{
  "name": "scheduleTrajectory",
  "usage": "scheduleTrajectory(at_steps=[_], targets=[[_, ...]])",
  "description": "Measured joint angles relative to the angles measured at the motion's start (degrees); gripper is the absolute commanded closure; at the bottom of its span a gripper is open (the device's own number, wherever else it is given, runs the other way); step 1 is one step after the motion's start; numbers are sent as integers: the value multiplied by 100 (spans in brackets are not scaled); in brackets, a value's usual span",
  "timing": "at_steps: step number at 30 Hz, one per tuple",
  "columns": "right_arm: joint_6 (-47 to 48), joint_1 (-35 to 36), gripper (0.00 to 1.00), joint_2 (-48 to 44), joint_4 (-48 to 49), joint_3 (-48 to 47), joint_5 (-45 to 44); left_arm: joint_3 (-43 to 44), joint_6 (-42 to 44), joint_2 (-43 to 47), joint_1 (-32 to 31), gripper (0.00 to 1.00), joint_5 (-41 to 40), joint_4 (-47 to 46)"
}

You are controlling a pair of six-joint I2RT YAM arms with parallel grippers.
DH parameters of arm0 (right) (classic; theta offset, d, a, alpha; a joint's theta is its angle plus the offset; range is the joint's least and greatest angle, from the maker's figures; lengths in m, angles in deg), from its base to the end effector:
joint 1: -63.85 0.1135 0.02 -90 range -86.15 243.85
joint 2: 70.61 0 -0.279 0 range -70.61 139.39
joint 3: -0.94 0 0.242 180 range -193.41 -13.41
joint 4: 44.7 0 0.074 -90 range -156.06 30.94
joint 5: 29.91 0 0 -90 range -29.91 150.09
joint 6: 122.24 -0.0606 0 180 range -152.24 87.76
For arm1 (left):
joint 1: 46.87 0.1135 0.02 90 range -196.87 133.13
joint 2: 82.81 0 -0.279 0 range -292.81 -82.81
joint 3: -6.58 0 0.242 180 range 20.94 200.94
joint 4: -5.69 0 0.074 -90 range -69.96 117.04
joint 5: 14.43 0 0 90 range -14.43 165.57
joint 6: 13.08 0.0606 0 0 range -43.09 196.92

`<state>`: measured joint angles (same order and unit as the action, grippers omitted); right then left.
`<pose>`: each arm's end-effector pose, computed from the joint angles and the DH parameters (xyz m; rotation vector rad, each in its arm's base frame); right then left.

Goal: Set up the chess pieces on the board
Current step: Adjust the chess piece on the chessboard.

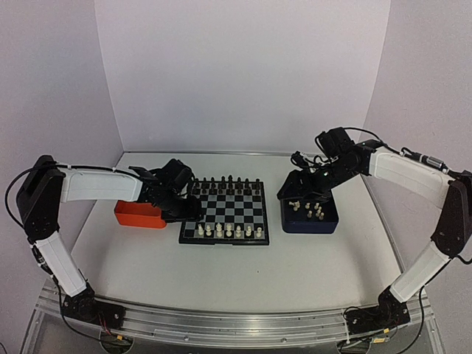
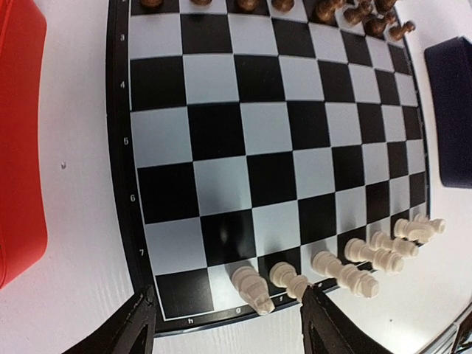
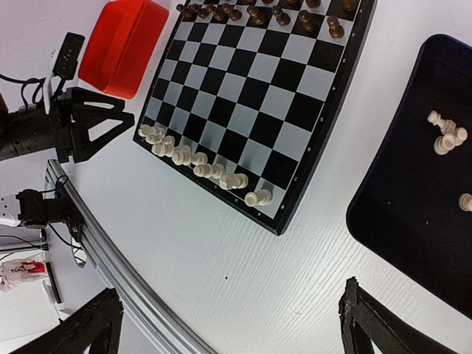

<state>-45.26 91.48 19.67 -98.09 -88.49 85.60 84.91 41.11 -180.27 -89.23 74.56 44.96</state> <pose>0.2878 0.1801 0.2845 -0.5157 2.5389 0.8380 0.2633 -0.2387 0.1962 0.1457 2.6618 -0.4574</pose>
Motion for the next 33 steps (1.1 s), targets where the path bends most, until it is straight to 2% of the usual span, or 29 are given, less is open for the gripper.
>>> scheduleTrajectory(at_steps=[12, 33], targets=[[40, -135, 2, -3, -4, 90, -6, 516, -133, -527, -81, 41, -43, 543], [38, -223, 2, -63, -4, 204, -4, 694, -49, -872, -211, 45, -70, 960]])
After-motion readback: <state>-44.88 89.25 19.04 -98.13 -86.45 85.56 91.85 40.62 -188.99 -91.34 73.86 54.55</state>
